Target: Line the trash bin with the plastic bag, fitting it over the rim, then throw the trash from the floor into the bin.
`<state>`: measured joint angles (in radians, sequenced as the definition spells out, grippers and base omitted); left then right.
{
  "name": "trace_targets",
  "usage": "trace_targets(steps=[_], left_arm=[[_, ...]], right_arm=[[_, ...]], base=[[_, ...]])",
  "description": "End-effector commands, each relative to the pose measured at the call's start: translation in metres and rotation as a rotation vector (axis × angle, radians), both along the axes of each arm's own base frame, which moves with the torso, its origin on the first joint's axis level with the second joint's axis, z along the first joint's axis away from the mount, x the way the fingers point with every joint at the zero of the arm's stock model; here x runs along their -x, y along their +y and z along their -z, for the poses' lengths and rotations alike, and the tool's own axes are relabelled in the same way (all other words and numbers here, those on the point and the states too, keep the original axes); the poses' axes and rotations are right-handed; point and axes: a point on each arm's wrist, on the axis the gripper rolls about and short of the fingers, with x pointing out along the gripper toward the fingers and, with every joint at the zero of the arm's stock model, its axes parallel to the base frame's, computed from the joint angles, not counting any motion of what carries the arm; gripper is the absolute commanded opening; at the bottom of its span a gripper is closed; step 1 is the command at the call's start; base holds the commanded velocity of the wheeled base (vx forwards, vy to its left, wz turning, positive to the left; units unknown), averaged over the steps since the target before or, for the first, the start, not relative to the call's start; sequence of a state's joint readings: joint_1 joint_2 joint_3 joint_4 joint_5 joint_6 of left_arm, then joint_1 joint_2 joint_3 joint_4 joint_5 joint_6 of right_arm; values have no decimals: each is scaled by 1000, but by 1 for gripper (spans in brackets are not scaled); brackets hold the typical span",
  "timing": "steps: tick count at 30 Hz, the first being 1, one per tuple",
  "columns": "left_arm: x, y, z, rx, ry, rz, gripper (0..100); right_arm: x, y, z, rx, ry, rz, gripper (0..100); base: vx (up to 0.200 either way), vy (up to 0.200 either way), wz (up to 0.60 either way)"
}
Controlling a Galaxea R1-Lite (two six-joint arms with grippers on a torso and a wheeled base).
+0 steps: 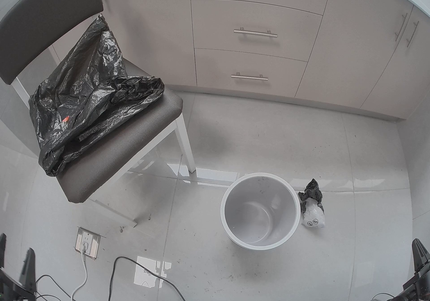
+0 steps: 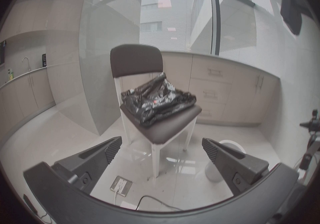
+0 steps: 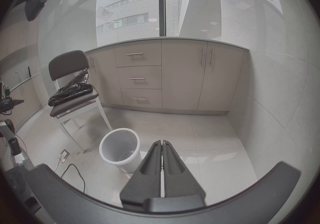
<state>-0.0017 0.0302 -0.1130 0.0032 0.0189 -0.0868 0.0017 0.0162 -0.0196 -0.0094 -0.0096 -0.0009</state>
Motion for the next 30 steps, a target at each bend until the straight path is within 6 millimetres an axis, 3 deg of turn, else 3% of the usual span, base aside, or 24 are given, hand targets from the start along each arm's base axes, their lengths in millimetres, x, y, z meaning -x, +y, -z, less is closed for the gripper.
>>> trace_targets(steps=[1,2,3,4,5,7,8,11,12,14,15,16,18,22,30], left_arm=[[-2,0,-116,110,-79,35,100],[-6,0,-117,107,-59,33,100],[-7,0,-117,105,-54,35,100],[-18,0,-116,80,-4,31,100],[-27,0,-111,49,47,23,100],[-32,0,-109,34,78,14,100],[-48,0,-103,13,157,-15,100],[-65,1,-99,6,246,-64,100],[-68,1,-99,4,257,-64,100],[-79,2,-97,-33,314,-62,100],[-81,2,-96,-44,324,-61,100],[-88,2,-92,-94,370,-50,100],[-102,1,-81,-188,467,-27,100],[-127,1,-67,-296,597,26,100],[-188,2,-52,-348,693,97,100]], right_arm=[[35,-4,-189,-394,-431,-89,0],[42,-4,-217,-452,-464,-110,0],[43,-4,-222,-455,-469,-112,0],[45,-5,-259,-414,-420,-137,0],[28,-4,-257,-350,-279,-160,0],[20,-3,-253,-318,-227,-171,0],[-14,1,-234,-291,-103,-210,0],[-72,10,-202,-308,-83,-258,0],[-80,11,-198,-316,-85,-262,0],[-118,18,-175,-360,-69,-267,0],[-122,19,-173,-363,-66,-267,0],[-143,23,-158,-370,-28,-265,0],[-167,29,-142,-378,19,-271,0],[-188,34,-125,-441,40,-267,0],[-195,34,-123,-451,38,-260,0]], base=[[0,0,0],[0,0,0],[0,0,0],[0,0,0],[0,0,0],[0,0,0],[0,0,0],[0,0,0],[0,0,0],[0,0,0],[0,0,0],[0,0,0],[0,0,0],[0,0,0],[0,0,0]])
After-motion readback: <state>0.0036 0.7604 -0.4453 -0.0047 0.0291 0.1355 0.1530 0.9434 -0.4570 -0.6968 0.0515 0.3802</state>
